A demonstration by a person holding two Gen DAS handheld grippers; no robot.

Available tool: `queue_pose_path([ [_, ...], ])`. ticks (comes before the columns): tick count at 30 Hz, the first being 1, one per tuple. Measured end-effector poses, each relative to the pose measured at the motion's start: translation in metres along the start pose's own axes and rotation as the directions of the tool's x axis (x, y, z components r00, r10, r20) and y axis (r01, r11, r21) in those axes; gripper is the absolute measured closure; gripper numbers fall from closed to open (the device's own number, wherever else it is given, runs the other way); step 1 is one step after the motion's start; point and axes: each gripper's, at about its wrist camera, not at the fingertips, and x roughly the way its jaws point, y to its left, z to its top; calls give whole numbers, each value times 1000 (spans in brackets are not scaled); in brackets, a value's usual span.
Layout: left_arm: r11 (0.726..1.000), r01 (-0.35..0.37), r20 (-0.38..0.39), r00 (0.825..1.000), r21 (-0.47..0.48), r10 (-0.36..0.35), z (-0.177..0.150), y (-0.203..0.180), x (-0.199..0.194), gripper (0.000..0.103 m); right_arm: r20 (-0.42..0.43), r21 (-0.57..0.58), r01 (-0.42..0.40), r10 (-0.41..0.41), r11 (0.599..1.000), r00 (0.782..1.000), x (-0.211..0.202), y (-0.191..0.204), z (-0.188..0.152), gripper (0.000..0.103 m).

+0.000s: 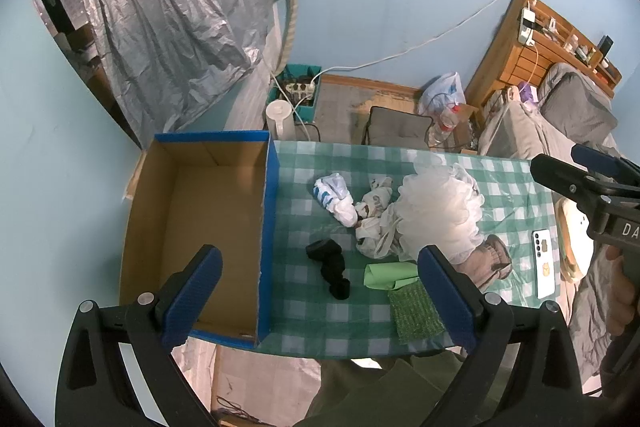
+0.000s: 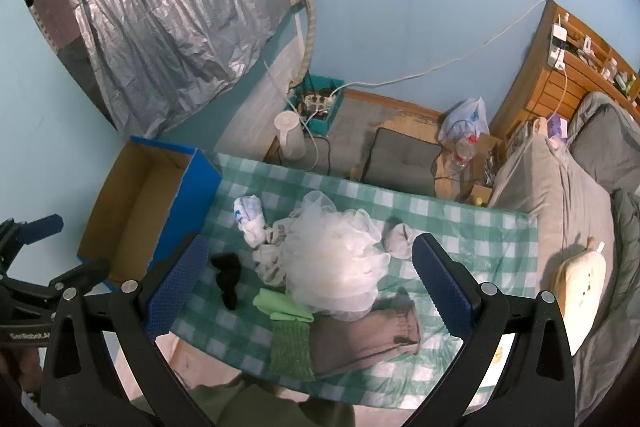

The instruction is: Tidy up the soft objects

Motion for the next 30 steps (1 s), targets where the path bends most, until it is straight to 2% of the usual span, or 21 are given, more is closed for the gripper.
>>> queue_pose_path([
  [19,1000,-10,-11,1000,-11,10,-9,4,4,4,-15,-8,-5,5,1000,1000,3,1,-1,2],
  [30,999,-30,-56,998,-36,28,-9,8,24,4,-48,1,-11,11,1000,999,16,-11,3,2],
])
